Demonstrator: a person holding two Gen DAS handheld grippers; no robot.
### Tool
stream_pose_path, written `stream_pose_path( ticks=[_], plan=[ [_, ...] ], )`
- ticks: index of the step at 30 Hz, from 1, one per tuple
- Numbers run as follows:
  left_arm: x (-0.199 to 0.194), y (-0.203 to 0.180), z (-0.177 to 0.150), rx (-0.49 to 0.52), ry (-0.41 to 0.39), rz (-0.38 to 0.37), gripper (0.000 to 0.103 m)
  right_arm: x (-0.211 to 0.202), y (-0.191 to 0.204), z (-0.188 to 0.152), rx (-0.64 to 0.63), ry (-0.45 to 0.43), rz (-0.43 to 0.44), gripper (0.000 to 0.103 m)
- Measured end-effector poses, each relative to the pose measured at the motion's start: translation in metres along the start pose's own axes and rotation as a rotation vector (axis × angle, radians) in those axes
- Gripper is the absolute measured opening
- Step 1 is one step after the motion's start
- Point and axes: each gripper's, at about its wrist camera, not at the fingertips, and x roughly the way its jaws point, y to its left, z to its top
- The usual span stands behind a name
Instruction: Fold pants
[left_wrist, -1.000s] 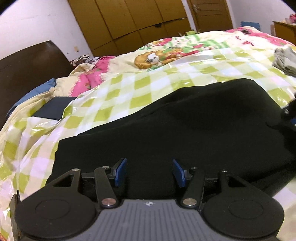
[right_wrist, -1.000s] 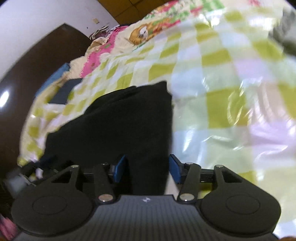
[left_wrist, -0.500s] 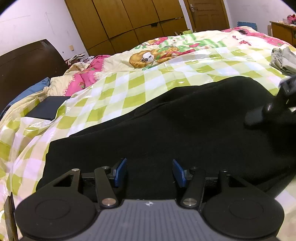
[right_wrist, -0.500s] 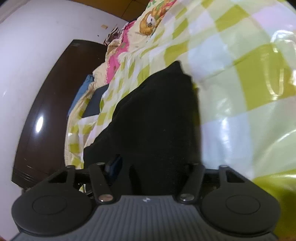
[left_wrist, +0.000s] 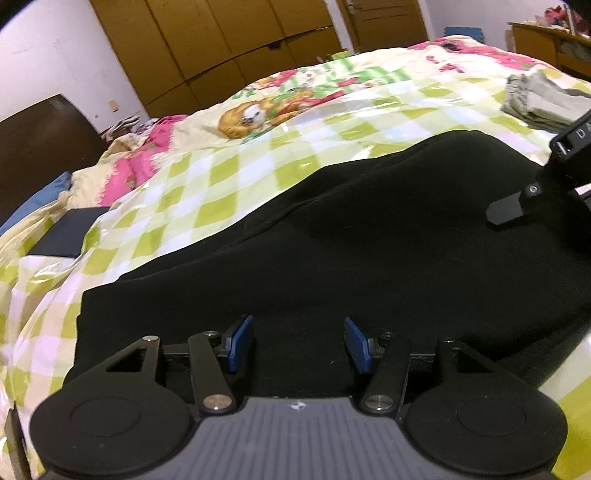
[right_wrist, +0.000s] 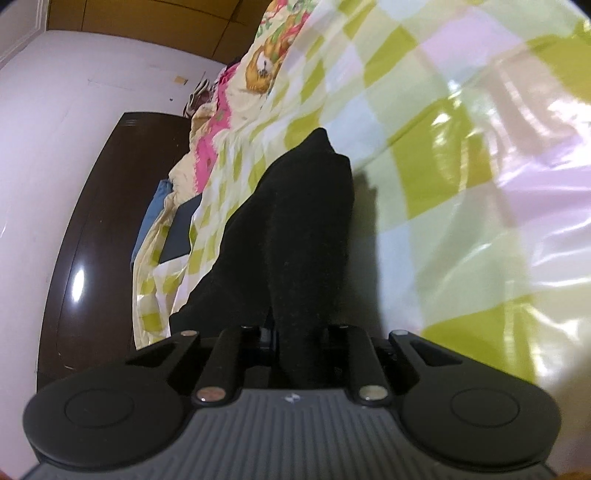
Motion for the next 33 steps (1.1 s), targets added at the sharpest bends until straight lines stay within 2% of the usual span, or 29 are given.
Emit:
stream_pose_path(
  ticks=[18, 22, 28, 29, 31, 33],
  plan=[
    [-0.022, -0.085, 0.03, 0.12, -0.041, -0.131, 0.068, -0.094, -0.037, 0.002, 0.077, -0.145, -0.038, 0.016],
    [-0.026, -0.102, 0.033, 0.142, -0.046, -0.14, 0.068, -0.109, -0.037, 0.0, 0.047, -0.156, -0.071, 0.017],
    [-0.036, -0.104, 0.03, 0.154, -0.052, -0.114, 0.068, -0.108, -0.039, -0.002, 0.029, -0.128, -0.097, 0.027],
    [-0.038, -0.101, 0.03, 0.149, -0.049, -0.107, 0.068, -0.106, -0.039, -0.002, 0.029, -0.13, -0.093, 0.032],
    [-0.045, -0.096, 0.029, 0.155, -0.054, -0.081, 0.068, -0.107, -0.044, -0.006, 0.031, -0.148, -0.071, 0.038],
    [-0.049, -0.091, 0.03, 0.158, -0.055, -0.04, 0.068, -0.103, -0.048, -0.011, 0.032, -0.159, -0.078, 0.039]
  ],
)
